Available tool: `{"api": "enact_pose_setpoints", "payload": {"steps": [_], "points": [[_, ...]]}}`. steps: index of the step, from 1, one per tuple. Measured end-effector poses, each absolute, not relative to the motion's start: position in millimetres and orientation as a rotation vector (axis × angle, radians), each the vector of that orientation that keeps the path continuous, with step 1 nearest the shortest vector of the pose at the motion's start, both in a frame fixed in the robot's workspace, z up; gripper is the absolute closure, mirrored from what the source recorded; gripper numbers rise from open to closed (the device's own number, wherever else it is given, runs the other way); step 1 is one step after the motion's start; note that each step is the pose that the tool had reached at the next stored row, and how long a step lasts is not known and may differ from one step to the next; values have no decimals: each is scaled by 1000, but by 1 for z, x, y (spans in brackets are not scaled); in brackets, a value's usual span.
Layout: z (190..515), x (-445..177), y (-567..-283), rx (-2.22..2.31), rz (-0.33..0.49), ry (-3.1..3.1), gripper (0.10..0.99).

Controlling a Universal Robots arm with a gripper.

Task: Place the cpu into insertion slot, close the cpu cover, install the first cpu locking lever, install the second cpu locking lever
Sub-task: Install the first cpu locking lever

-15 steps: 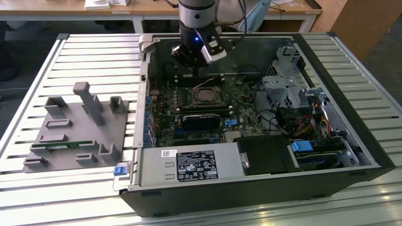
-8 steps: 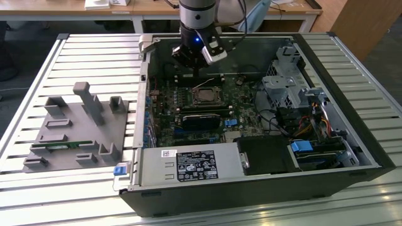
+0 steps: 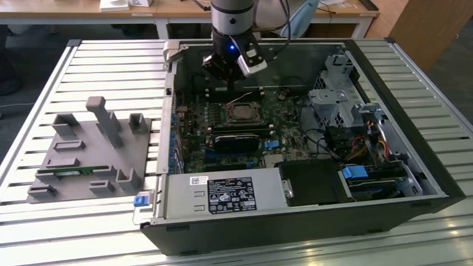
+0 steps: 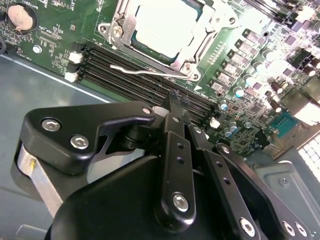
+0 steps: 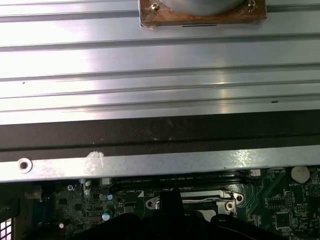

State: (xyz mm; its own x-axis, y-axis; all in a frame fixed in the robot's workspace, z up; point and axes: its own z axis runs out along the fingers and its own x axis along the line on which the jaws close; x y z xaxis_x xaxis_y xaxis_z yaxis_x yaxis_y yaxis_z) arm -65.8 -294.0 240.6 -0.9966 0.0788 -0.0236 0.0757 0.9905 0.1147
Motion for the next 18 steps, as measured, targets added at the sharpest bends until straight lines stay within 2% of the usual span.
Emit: {"api": "enact_pose_setpoints", "payload": {"steps": [18], "points": [[237, -66, -294, 121, 180, 3106, 980]]}}
